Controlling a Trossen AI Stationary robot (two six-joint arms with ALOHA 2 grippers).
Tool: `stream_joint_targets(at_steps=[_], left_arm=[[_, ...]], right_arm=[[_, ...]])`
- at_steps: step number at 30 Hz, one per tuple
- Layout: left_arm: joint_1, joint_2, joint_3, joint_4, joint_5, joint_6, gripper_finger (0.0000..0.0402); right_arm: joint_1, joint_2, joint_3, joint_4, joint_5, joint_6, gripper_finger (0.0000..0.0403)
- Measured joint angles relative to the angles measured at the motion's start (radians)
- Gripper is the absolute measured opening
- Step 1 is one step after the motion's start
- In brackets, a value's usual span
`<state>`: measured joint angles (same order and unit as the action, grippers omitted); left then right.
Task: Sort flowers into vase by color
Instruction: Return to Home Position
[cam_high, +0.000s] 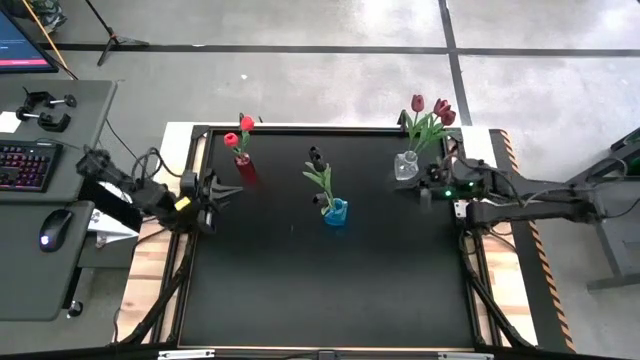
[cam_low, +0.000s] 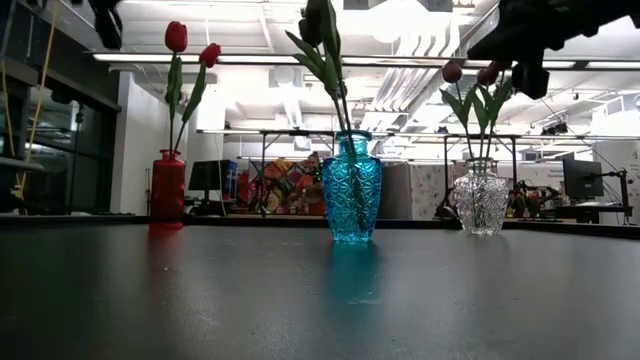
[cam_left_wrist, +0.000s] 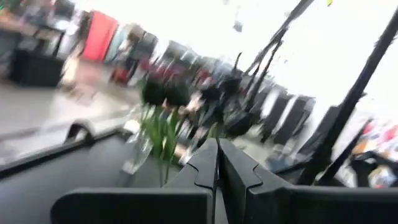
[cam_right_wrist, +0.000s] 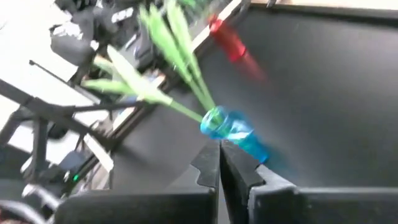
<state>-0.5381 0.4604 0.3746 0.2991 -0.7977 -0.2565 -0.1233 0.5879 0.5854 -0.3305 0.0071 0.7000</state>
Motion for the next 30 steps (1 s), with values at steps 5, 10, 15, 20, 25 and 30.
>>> stream_joint_targets(at_steps=[5, 10, 15, 20, 25, 30], left_arm=[[0.172, -0.138, -0.166, 0.083, 0.194, -0.022, 0.0], [0.278, -0.267, -0.281, 0.089, 0.291, -0.066, 0.0], [0.341, -0.375, -0.363, 0.028, 0.309, -0.133, 0.0], [0.374, -0.436, -0.363, -0.118, 0.336, -0.203, 0.0], [0.382, -0.456, -0.361, -0.12, 0.318, -0.203, 0.0], [0.382, -0.452, -0.361, -0.124, 0.289, -0.126, 0.0]], right_arm=[[0.115, 0.1, 0.015, 0.068, 0.005, 0.071, 0.0001], [0.207, 0.156, 0.016, 0.161, 0.078, 0.109, 0.0], [0.253, 0.151, 0.016, 0.174, 0.116, 0.131, 0.0], [0.266, 0.143, 0.017, 0.145, 0.116, 0.087, 0.0], [0.265, 0.131, 0.014, 0.094, 0.044, -0.029, 0.0], [0.255, 0.079, -0.023, 0.065, -0.009, -0.205, 0.0]])
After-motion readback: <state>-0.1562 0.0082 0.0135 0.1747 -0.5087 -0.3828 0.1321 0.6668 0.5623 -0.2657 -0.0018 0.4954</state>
